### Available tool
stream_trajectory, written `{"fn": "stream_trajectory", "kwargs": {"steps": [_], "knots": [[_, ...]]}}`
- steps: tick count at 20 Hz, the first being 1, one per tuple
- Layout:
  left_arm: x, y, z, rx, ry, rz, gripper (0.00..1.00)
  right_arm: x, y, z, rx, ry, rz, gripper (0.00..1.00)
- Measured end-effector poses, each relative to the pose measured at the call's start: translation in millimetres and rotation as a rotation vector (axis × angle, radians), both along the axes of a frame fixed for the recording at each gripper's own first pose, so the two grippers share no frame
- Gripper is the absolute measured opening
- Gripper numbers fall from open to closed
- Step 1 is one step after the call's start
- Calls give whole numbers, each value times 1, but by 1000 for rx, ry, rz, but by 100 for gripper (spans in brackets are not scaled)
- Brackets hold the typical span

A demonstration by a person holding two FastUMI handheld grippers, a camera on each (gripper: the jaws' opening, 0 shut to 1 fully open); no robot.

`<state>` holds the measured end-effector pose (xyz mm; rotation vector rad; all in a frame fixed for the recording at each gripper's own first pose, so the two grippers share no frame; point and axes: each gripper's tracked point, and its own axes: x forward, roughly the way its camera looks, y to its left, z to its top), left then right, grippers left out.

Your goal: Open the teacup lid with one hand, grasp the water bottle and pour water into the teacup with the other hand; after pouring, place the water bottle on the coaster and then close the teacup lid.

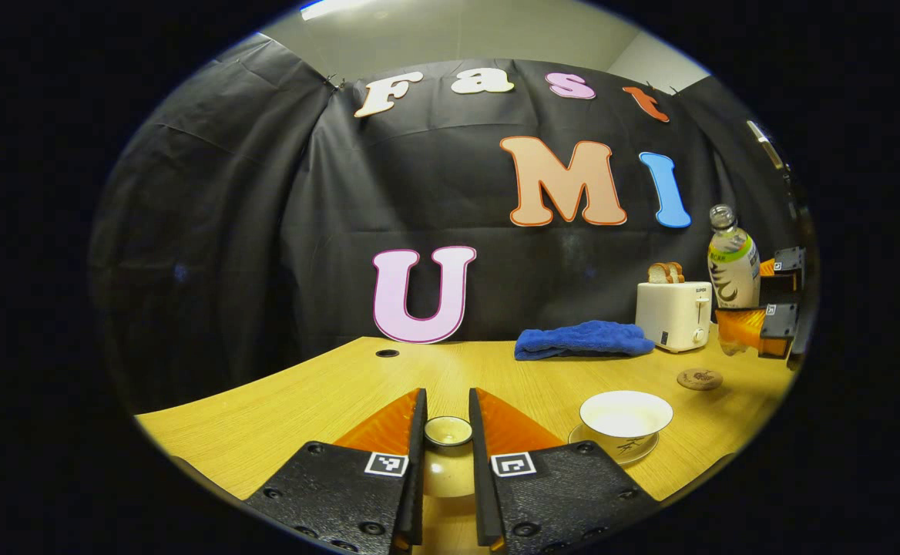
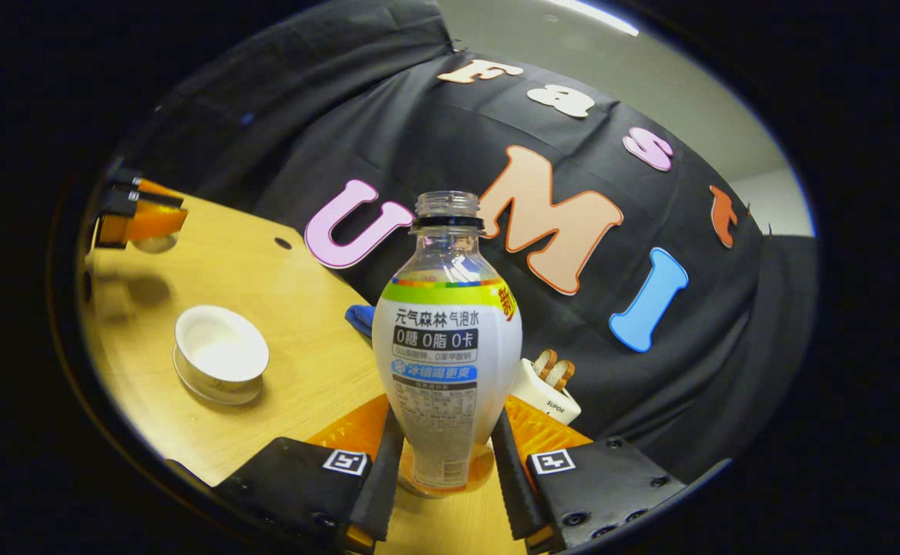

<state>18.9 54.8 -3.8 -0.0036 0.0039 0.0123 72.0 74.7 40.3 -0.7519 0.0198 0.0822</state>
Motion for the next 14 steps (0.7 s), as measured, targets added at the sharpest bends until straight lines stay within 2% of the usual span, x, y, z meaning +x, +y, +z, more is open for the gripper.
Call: {"fn": "stream_trajectory", "kwargs": {"steps": [4,5,6,10,14], "knots": [[0,0,0,-1,1,-1,24,-2,2,-24,-155,12,32,61],[0,0,0,-1,0,-1,24,-4,5,-25,-198,4,36,58],[-1,0,0,-1,0,-1,25,-5,7,-28,-242,-7,44,55],[-1,0,1,-1,0,-2,25,-6,14,-29,-458,-74,58,59],[-3,-1,2,-1,0,-2,25,-10,22,-27,-660,-151,86,56]]}}
